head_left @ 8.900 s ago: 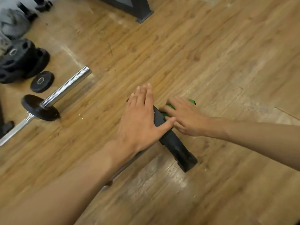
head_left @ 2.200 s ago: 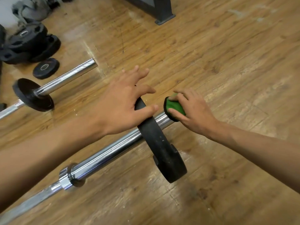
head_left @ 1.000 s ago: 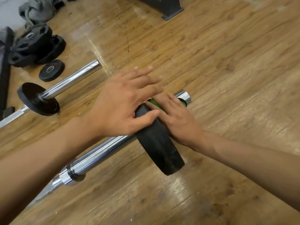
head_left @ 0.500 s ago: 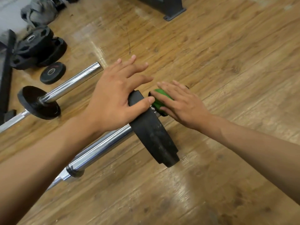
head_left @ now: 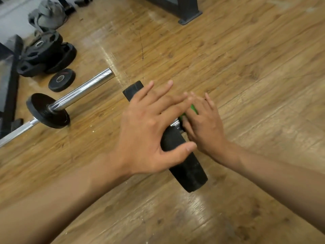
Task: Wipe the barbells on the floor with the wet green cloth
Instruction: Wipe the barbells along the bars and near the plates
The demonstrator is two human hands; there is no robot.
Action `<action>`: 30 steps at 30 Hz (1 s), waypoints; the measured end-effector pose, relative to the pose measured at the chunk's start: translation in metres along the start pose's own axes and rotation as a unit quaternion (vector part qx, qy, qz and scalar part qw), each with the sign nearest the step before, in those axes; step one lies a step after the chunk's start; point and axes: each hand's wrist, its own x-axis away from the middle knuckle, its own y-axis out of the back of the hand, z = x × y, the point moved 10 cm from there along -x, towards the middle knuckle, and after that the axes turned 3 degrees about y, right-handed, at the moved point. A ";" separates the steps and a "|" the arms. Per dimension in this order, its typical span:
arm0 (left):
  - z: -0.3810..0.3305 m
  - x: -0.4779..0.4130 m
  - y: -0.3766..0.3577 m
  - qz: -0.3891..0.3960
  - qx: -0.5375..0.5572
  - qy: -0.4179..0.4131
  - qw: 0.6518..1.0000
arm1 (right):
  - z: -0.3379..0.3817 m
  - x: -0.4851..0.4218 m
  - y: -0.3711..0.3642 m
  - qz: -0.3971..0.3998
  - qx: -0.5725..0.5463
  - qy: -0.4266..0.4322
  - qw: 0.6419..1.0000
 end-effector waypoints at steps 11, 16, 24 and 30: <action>0.040 0.014 0.000 0.095 0.038 0.037 0.994 | 0.002 0.028 0.027 0.116 0.029 0.011 0.993; 0.013 0.017 0.000 0.054 0.058 -0.012 0.997 | 0.007 0.038 0.028 0.202 0.075 0.144 0.966; -0.011 0.022 0.002 0.034 0.052 -0.033 0.998 | 0.035 0.047 0.024 0.204 0.023 0.107 0.973; -0.043 0.035 0.005 0.022 0.018 -0.062 0.998 | -0.007 0.044 0.046 0.190 0.068 0.058 0.978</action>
